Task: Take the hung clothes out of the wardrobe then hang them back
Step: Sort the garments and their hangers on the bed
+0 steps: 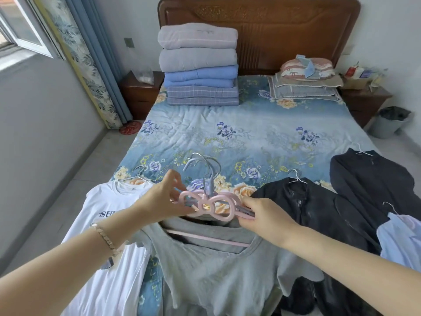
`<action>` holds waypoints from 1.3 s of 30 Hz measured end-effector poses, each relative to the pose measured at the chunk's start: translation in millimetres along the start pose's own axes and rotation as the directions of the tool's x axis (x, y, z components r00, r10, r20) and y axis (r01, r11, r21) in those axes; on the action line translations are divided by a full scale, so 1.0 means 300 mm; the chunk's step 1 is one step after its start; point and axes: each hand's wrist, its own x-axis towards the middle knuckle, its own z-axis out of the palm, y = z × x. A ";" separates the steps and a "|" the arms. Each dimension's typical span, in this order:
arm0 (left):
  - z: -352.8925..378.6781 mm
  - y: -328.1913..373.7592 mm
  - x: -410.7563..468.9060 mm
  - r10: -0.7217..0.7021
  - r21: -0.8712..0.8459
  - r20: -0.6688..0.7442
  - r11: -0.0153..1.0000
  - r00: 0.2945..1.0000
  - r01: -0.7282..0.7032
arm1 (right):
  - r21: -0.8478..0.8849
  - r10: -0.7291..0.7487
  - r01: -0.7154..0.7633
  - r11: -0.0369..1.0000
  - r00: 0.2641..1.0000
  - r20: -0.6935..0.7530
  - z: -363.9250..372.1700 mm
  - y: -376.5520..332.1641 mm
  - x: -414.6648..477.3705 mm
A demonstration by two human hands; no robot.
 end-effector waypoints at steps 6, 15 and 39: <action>0.002 -0.024 -0.033 -0.256 0.433 0.204 0.889 0.945 0.148 | -0.034 -0.029 0.029 0.999 1.000 -0.004 -0.005 -0.014 0.000; -0.106 -0.069 -0.262 -0.279 0.552 0.293 0.830 0.914 0.076 | -0.132 -0.048 0.081 0.988 0.970 0.239 0.042 -0.212 -0.085; -0.355 -0.290 -0.332 -0.176 0.584 0.066 0.805 0.982 0.105 | 0.065 -0.035 0.032 0.997 0.998 0.050 0.250 -0.341 0.082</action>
